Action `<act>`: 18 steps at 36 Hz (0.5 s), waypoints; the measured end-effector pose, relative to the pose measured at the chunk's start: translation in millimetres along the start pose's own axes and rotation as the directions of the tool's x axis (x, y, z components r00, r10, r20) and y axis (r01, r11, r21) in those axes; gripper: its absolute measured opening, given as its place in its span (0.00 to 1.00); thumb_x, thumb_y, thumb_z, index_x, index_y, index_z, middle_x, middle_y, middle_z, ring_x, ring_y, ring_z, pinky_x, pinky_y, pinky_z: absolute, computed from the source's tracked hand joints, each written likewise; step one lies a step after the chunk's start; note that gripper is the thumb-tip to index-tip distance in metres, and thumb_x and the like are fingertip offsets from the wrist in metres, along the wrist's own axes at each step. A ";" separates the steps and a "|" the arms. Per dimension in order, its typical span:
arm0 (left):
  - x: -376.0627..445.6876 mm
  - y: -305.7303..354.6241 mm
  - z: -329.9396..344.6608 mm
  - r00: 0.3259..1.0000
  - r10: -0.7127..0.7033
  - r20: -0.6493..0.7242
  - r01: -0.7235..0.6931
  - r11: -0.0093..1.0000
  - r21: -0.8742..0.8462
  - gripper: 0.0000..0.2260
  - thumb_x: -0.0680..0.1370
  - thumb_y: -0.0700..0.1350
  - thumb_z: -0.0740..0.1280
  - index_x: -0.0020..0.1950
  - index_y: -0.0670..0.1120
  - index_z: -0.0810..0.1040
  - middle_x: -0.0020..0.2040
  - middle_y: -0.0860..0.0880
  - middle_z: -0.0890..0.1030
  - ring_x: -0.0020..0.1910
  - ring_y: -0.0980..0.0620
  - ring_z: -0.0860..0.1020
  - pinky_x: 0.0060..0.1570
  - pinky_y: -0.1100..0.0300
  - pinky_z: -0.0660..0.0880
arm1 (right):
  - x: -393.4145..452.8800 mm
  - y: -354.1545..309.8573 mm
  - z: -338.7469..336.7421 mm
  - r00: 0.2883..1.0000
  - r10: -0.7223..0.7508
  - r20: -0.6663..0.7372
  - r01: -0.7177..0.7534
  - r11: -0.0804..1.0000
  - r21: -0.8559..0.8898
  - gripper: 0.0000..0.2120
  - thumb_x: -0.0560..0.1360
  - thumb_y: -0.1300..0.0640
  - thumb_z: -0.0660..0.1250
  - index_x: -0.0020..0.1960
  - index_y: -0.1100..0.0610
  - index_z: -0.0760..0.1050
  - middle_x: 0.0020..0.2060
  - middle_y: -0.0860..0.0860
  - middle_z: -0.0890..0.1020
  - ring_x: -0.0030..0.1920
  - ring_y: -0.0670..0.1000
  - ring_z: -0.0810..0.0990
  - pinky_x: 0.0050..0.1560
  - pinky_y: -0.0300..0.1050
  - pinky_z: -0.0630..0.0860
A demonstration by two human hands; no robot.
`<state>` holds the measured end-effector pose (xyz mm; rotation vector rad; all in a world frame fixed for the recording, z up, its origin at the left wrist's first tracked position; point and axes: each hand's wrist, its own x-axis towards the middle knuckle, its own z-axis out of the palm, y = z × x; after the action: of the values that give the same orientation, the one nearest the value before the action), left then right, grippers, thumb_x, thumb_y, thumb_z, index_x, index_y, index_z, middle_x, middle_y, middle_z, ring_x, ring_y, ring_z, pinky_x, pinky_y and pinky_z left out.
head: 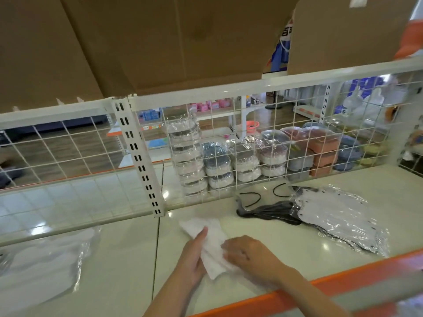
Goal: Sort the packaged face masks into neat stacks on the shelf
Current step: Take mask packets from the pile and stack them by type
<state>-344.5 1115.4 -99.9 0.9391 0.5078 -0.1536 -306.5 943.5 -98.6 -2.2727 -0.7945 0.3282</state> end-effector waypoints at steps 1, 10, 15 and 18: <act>2.8 -1.8 4.2 1.000 0.025 -0.008 -0.024 0.999 0.036 0.16 0.76 0.39 0.66 0.63 0.34 0.74 0.55 0.33 0.80 0.54 0.35 0.79 0.53 0.43 0.75 | -3.3 4.3 -2.4 1.000 0.004 -0.011 -0.004 1.000 -0.006 0.18 0.78 0.43 0.59 0.64 0.47 0.73 0.56 0.36 0.72 0.59 0.38 0.69 0.55 0.24 0.60; 15.2 -13.8 30.7 0.981 0.049 0.188 -0.074 0.989 0.131 0.16 0.64 0.31 0.65 0.51 0.37 0.76 0.40 0.39 0.84 0.37 0.42 0.83 0.39 0.48 0.80 | -11.0 100.6 -48.8 0.831 0.332 -0.445 -0.511 0.772 -0.378 0.21 0.77 0.54 0.51 0.68 0.53 0.67 0.71 0.52 0.65 0.72 0.55 0.58 0.71 0.49 0.60; 20.1 -18.4 37.2 0.972 0.041 0.230 -0.075 0.987 0.142 0.21 0.62 0.34 0.63 0.54 0.38 0.75 0.42 0.40 0.84 0.39 0.43 0.84 0.35 0.51 0.80 | -32.2 103.3 -74.3 0.721 0.542 -0.431 -0.665 0.715 -0.213 0.26 0.76 0.57 0.57 0.74 0.56 0.56 0.74 0.60 0.54 0.72 0.60 0.57 0.72 0.51 0.58; 18.3 -22.3 38.8 0.970 0.033 0.241 -0.074 0.984 0.165 0.19 0.63 0.35 0.64 0.54 0.39 0.76 0.43 0.39 0.84 0.40 0.42 0.83 0.41 0.48 0.80 | -37.0 104.9 -77.2 0.753 0.491 -0.438 -0.635 0.716 -0.290 0.22 0.77 0.56 0.57 0.70 0.57 0.61 0.66 0.56 0.69 0.65 0.57 0.65 0.64 0.49 0.66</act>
<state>-322.6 1072.7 -106.2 1.0865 0.2494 -0.2609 -254.6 819.4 -114.4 -2.8590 0.0651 0.0302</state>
